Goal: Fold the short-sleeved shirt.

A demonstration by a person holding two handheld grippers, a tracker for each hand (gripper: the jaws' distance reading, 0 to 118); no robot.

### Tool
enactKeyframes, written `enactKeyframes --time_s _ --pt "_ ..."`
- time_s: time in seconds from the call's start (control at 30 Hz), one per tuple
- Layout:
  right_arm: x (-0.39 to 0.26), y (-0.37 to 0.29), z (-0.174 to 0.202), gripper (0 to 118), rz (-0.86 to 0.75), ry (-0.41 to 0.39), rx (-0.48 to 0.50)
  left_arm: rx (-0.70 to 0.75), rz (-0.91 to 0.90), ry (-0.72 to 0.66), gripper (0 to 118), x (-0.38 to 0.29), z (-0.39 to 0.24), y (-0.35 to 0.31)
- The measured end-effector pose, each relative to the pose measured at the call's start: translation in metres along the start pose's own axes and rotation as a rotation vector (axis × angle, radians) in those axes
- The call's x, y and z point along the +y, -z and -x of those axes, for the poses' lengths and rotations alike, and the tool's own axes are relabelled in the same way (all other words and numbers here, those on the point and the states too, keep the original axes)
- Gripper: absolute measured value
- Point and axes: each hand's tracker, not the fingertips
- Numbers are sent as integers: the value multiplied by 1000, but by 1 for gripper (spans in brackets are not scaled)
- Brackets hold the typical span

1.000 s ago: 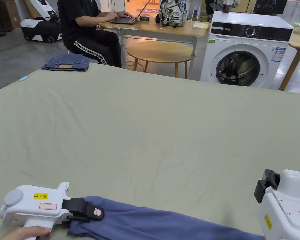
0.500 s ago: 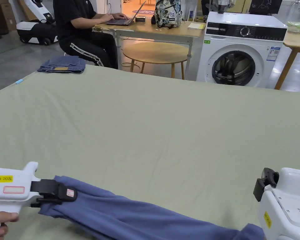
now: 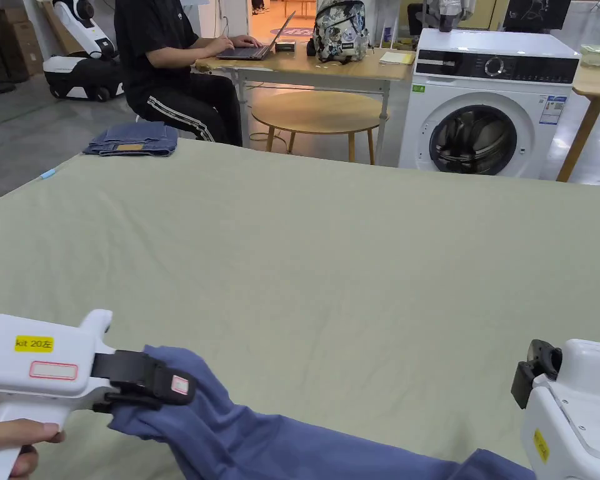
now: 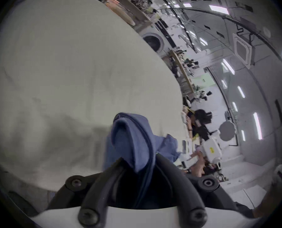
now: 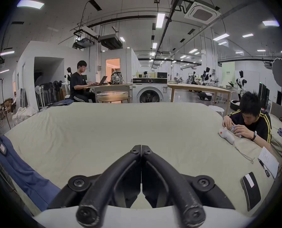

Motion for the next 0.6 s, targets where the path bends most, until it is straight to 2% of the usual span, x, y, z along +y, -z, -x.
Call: enactKeyframes --time_s 0.13,0.23,0.33,0.6 --pt "-4 2 -3 0 1 3 -5 -36 43 9 2 -6 -29 37" --pt "-4 1 -5 0 3 15 -6 38 116 80 2 -8 -47 74" --pt "-6 0 -7 0 6 18 -10 97 154 31 2 -10 -48 116" --pt "-12 -2 -17 0 29 20 -32 289 297 54 2 -22 -34 212"
